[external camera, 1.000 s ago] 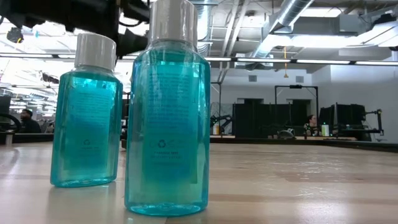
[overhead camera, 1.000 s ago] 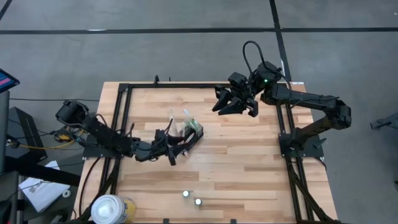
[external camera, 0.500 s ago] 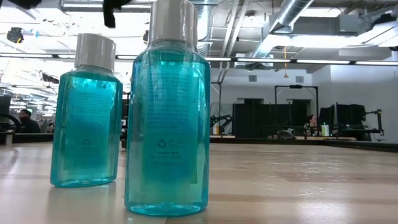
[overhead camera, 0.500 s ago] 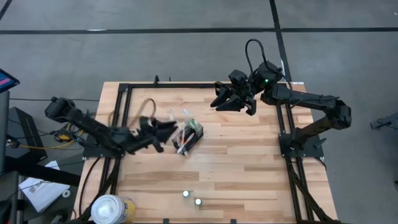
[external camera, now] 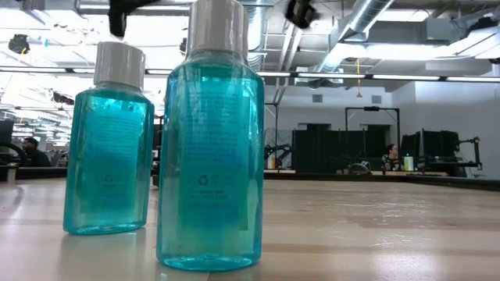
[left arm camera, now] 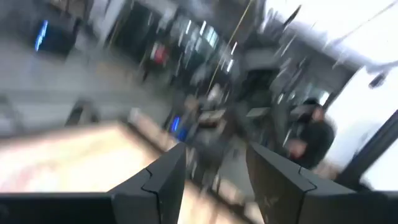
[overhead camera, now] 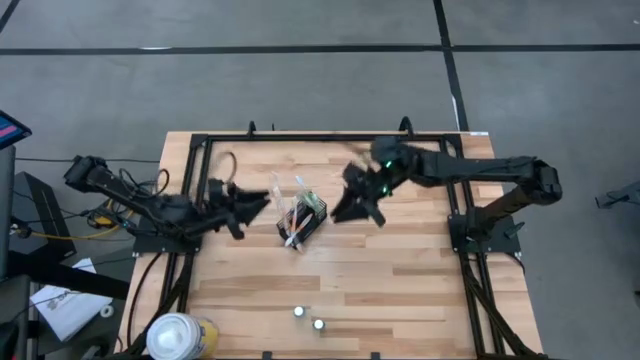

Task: Pick & Place toothbrushing station
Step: Put the left blue mouthwash into the wire organizer

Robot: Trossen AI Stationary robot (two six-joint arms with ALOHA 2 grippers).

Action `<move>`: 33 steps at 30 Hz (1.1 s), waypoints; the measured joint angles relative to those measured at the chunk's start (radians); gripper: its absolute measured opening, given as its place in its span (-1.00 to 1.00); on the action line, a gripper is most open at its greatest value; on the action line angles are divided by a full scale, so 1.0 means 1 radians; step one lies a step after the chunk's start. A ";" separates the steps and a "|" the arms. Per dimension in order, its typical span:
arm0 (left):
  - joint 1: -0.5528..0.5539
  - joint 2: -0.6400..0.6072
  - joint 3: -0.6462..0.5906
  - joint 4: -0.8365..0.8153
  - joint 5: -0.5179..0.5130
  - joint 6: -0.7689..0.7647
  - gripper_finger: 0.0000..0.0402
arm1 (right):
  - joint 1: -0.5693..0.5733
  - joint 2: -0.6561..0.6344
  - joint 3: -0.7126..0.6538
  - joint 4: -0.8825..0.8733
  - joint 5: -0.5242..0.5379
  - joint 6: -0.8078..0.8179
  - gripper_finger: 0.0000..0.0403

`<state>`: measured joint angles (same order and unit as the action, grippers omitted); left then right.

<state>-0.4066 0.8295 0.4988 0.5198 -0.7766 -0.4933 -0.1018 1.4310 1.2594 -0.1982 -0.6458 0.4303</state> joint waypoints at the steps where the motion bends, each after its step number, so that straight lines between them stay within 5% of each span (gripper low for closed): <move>1: -0.008 0.001 0.000 -0.082 0.008 -0.063 -0.19 | 0.016 0.005 0.000 -0.052 0.000 -0.005 -0.40; 7: -0.056 0.040 -0.001 -0.311 0.109 -0.328 -0.19 | 0.143 0.035 -0.066 -0.302 0.028 -0.071 -0.40; 11: -0.080 0.095 -0.002 -0.349 0.176 -0.397 -0.19 | 0.232 0.096 -0.187 -0.211 0.028 0.014 -0.40; 20: -0.178 0.210 -0.003 -0.323 0.174 -0.542 -0.19 | 0.371 0.248 -0.235 0.396 0.101 0.352 -0.40; 25: -0.213 0.311 -0.003 -0.325 0.192 -0.618 -0.21 | 0.410 0.266 -0.221 0.421 0.234 0.356 -0.40; 33: -0.222 0.508 0.098 -0.321 0.369 -0.693 -0.14 | 0.432 0.188 -0.219 0.443 0.365 0.355 -0.40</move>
<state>-0.6283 1.3378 0.5971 0.1986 -0.4078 -1.1858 0.3302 1.6188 1.0401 0.2443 -0.2811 0.7856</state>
